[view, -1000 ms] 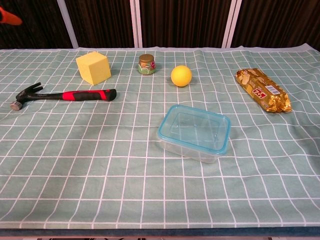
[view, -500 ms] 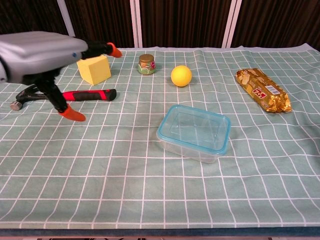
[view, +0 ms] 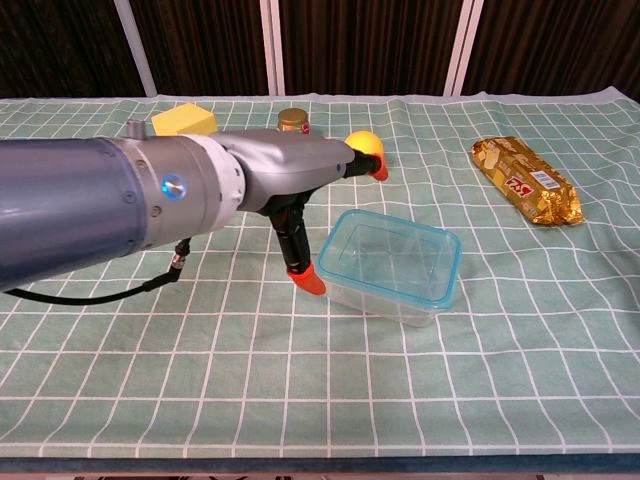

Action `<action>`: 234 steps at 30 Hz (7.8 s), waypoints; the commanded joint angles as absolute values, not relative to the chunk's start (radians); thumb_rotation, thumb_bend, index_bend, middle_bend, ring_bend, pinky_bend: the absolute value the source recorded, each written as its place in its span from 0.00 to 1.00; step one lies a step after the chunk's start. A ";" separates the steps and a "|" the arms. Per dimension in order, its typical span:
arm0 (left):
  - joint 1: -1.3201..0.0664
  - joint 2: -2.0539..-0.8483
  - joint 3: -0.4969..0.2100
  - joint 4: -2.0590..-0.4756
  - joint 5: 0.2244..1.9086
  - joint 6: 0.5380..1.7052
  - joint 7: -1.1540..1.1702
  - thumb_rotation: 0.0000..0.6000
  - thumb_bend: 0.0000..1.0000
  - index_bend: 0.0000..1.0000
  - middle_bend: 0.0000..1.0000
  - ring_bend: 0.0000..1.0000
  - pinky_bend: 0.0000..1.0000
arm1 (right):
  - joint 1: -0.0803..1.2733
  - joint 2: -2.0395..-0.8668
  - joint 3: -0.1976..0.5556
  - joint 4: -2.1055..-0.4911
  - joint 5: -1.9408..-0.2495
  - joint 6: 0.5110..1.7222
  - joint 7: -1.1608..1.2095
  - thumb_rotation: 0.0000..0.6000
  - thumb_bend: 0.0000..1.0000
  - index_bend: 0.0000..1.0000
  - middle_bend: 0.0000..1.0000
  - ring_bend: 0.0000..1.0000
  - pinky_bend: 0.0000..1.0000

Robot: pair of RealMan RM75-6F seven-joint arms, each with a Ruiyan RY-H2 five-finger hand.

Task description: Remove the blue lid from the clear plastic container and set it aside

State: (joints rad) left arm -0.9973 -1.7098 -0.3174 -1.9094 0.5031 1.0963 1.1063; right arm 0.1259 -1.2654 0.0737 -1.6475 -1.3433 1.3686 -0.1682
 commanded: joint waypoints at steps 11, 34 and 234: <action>-1.228 -1.808 -0.411 -1.722 0.161 1.133 1.252 1.00 0.00 0.00 0.00 0.00 0.02 | 0.128 -1.266 0.083 -1.648 -1.323 1.357 -0.156 1.00 0.34 0.00 0.00 0.00 0.00; -1.343 -1.879 -0.354 -1.533 0.063 1.033 1.234 1.00 0.01 0.00 0.00 0.00 0.09 | 0.128 -1.264 0.091 -1.657 -1.298 1.349 -0.151 1.00 0.34 0.00 0.00 0.00 0.00; -1.182 -1.703 -0.066 -1.509 0.653 0.837 0.703 1.00 0.10 0.10 0.23 0.22 0.42 | 0.435 -1.923 0.198 -1.653 -1.163 1.304 -0.463 1.00 0.34 0.00 0.00 0.00 0.00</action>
State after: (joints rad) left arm -1.1815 -1.7032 -0.0663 -1.5091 0.6529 0.8374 0.7025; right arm 0.4343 -1.9221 0.1971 -1.6530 -1.1627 1.3034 -0.4638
